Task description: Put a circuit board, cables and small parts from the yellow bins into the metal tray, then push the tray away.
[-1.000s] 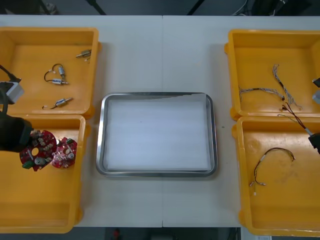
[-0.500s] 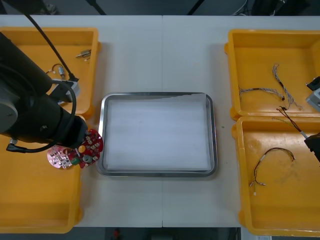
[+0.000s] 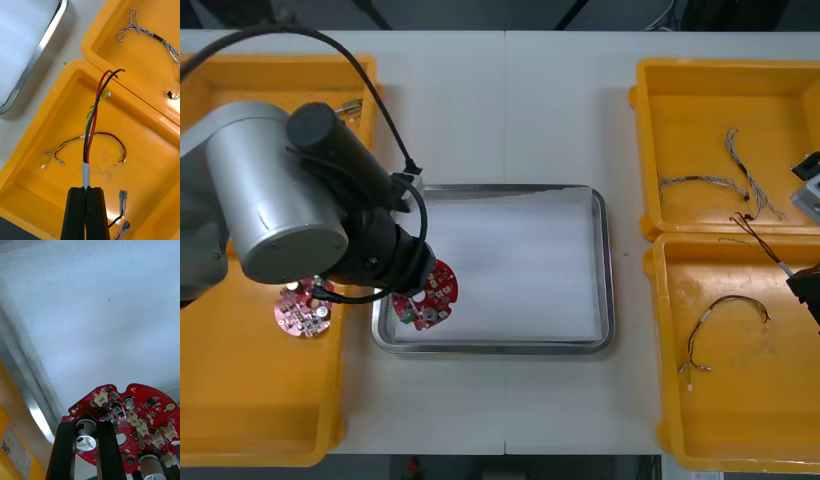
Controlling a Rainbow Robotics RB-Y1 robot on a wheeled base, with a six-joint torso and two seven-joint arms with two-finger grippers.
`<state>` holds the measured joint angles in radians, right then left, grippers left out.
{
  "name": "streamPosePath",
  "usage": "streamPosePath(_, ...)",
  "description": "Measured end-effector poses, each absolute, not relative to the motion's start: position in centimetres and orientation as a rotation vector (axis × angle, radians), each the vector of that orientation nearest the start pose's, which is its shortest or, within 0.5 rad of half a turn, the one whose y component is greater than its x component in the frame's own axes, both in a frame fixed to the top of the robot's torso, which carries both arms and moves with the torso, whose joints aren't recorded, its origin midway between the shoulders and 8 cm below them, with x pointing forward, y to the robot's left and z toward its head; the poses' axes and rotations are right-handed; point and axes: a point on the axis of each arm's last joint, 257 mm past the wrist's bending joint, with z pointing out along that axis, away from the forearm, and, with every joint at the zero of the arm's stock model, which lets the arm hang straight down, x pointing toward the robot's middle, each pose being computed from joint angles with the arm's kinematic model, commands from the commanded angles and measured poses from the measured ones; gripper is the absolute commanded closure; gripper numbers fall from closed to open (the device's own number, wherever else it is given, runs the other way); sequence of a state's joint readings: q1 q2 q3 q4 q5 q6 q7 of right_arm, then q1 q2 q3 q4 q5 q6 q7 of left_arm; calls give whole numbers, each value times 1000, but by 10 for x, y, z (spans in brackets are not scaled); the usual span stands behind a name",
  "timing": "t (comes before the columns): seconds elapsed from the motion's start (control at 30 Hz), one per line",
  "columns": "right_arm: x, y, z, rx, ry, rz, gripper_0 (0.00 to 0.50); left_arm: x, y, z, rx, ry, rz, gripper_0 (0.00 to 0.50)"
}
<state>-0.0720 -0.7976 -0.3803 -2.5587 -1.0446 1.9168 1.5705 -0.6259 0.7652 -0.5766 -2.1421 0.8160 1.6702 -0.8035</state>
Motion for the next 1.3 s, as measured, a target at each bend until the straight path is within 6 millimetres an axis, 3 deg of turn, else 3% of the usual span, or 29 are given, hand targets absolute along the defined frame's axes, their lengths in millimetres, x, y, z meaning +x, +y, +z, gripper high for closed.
streamPosePath(0.23, 328, -298, -123, -745, 2439, -94, 500, 409, 123, -241, 399, 2699, -117, 500)
streamPosePath(0.93, 328, -298, -123, -720, 2444, -86, 500, 419, 133, -273, 367, 2713, -60, 497)
streamPosePath(0.97, 328, -298, -123, -718, 2445, -85, 500, 419, 133, -273, 367, 2713, -60, 445)
streamPosePath(1.0, 328, -298, -123, -718, 2445, -85, 500, 419, 133, -273, 367, 2713, -60, 314)
streamPosePath(1.03, 328, -298, -123, -718, 2445, -85, 500, 419, 133, -273, 367, 2713, -60, 79)
streamPosePath(1.1, 328, -298, -123, -718, 2445, -85, 500, 419, 133, -273, 367, 2712, -60, 0)
streamPosePath(1.3, 328, -298, -123, -718, 2445, -85, 500, 419, 133, -273, 367, 2713, -61, 0)
